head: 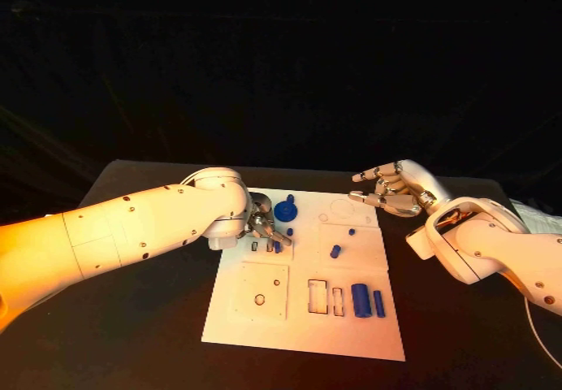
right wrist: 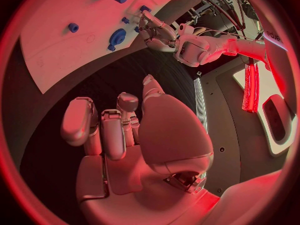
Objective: Assemble the parts on the task board
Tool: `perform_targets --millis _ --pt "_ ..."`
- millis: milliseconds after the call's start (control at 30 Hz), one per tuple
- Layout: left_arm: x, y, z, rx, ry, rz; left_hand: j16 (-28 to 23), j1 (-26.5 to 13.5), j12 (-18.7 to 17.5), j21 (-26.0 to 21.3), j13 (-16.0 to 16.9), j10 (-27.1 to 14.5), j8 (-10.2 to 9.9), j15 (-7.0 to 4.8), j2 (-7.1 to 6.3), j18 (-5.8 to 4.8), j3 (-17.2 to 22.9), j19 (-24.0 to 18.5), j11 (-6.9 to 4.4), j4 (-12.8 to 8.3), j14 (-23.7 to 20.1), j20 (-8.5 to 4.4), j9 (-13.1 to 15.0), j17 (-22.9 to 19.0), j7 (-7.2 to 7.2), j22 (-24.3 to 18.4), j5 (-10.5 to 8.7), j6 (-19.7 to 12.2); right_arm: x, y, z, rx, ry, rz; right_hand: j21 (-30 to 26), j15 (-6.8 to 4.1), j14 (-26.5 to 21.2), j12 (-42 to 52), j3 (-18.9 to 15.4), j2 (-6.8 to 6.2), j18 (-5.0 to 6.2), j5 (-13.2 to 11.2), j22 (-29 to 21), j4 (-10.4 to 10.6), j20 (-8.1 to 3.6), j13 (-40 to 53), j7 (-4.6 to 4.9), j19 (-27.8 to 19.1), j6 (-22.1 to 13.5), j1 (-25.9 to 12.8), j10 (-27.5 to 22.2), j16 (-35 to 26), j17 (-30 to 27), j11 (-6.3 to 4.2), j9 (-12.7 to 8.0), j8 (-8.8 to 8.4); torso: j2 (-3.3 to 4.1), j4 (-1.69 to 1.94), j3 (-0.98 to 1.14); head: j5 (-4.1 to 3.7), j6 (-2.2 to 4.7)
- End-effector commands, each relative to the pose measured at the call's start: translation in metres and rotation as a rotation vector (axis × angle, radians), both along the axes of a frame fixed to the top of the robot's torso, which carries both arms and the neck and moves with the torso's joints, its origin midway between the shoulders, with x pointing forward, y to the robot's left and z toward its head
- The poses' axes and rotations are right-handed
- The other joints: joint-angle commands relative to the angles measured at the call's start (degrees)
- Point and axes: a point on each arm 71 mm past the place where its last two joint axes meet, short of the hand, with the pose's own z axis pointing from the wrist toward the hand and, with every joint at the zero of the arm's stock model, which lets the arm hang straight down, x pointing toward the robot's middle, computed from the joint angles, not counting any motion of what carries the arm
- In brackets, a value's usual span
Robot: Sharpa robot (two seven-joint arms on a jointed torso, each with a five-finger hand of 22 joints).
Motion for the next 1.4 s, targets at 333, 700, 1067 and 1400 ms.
perform_targets --millis 333,700,1067,1400 --pt "-0.002 -0.004 -0.001 0.016 0.022 -0.025 0.17 6.6 -0.02 0.31 0.13 0.27 0.62 -0.62 1.32 -1.11 3.14 -0.01 -0.24 -2.25 6.04 -0.24 1.82 15.09 -0.02 0.25 -0.1 -1.27 0.0 0.002 -0.002 -0.014 0.01 0.016 -0.18 -0.03 3.6 -0.25 -0.4 0.3 0.38 0.78 -0.11 -0.07 0.04 -0.14 0.14 -0.24 0.39 0.06 -0.44 -0.22 3.66 -0.14 0.06 0.27 0.04 0.03 0.0 -0.01 -0.16" --pt "-0.002 -0.005 -0.001 0.01 0.028 -0.025 0.17 16.6 -1.19 0.15 -0.33 -0.48 -1.11 -1.18 2.62 -1.04 12.17 -0.3 -0.84 -7.06 6.04 -0.77 2.25 15.09 -0.58 0.3 1.46 -2.88 0.001 0.003 -0.003 -0.017 0.015 0.019 -0.22 -0.03 3.6 -0.31 -0.47 0.38 0.39 1.02 -0.16 -0.06 0.03 -0.23 0.14 -0.25 0.38 0.08 -0.46 -0.27 3.6 -0.14 0.06 0.26 0.07 0.0 -0.02 -0.04 -0.37" --pt "-0.004 0.004 0.002 -0.11 0.054 0.047 0.17 14.05 -2.26 0.05 -0.59 0.01 -2.11 -0.52 -8.17 -1.04 37.03 -0.38 -0.3 -5.38 6.04 -0.32 4.13 15.09 0.28 0.86 3.48 -2.81 0.0 0.005 -0.005 -0.01 0.027 0.029 -0.28 -0.04 3.58 -0.4 -0.56 0.42 0.4 1.2 -0.25 -0.02 0.03 -0.32 0.15 -0.27 0.35 0.01 -0.5 -0.33 3.51 -0.13 0.05 0.24 0.12 0.06 -0.02 -0.33 -0.5" --pt "-0.006 0.02 0.007 -0.196 -0.004 0.099 0.17 8.65 -2.25 0.15 -0.4 0.59 -1.07 -0.56 -13.13 -1.12 49.63 -0.16 -0.21 -7.3 6.04 -0.18 6.55 15.09 0.24 1.51 3.09 -2.69 0.001 0.005 -0.005 -0.001 0.028 0.034 -0.41 0.0 3.59 -0.43 -1.21 0.65 0.41 0.78 -0.39 0.46 0.04 -0.49 0.18 -0.29 0.31 -0.72 -0.49 -0.41 3.47 -0.09 0.04 0.2 0.08 0.15 0.05 -0.16 -0.55"
